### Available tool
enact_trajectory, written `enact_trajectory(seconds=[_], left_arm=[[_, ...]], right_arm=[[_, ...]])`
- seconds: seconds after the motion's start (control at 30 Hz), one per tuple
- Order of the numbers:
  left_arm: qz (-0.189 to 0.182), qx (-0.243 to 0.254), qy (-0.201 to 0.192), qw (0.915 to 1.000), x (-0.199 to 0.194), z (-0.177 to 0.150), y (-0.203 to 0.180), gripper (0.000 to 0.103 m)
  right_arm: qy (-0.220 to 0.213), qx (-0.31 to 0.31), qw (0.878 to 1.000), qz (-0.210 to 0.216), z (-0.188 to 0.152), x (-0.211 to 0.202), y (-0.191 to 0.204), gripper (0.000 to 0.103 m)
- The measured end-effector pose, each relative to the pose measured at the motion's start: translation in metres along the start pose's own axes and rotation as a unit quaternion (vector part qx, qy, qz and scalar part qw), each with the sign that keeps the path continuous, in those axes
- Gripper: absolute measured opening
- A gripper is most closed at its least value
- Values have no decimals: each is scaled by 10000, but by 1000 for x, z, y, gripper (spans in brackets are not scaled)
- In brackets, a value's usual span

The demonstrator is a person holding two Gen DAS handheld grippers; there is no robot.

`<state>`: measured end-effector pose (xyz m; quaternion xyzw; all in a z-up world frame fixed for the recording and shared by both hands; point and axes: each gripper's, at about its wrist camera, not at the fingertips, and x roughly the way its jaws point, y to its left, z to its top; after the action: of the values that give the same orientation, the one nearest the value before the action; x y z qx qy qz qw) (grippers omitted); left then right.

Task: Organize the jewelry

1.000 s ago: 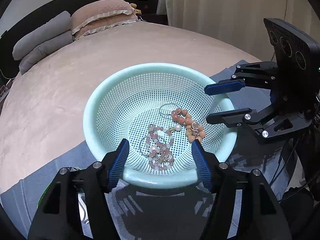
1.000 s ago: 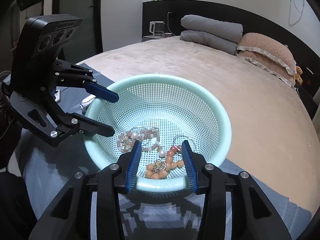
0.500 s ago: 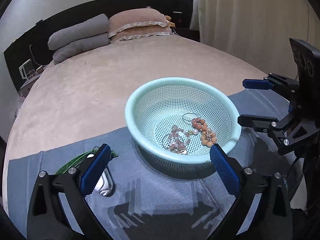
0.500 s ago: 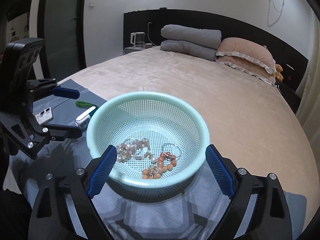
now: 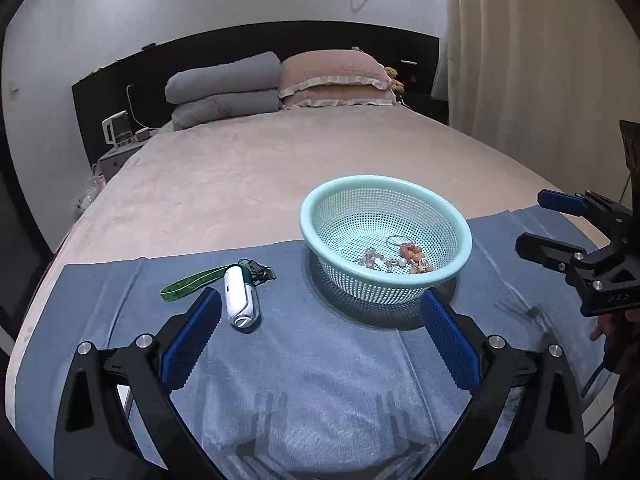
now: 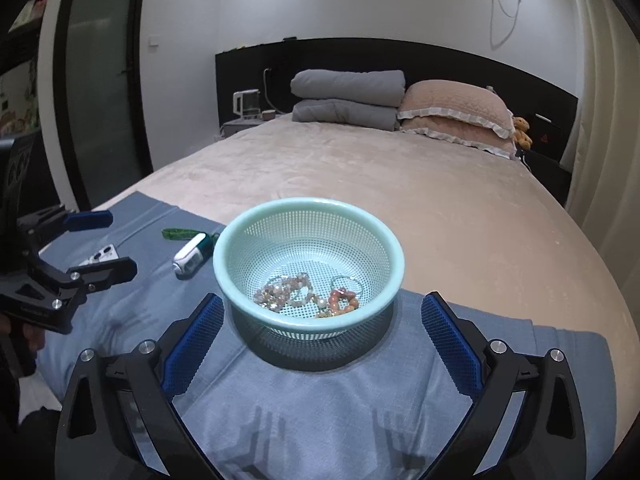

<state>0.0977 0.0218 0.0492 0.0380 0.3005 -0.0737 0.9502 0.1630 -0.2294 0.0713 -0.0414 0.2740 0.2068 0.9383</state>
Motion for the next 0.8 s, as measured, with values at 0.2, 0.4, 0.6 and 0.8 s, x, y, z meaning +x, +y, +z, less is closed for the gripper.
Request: enact_trajectory(seconds=[0.2, 0.4, 0.6, 0.8], left_arm=[[59, -127, 2, 9999, -25, -12, -6, 97], [146, -121, -179, 9997, -51, -29, -21, 97], [289, -123, -333, 9990, -69, -44, -32, 97], [119, -419, -313, 9986, -81, -59, -35, 97]], right_arm=[[93, 99, 9997, -185, -24, -22, 11, 95], [48, 169, 9991, -380, -50, -48, 25, 95], [-137, 614, 9965, -553, -66, -75, 28, 95], [-119, 688, 9960, -550, -81, -85, 38, 95]])
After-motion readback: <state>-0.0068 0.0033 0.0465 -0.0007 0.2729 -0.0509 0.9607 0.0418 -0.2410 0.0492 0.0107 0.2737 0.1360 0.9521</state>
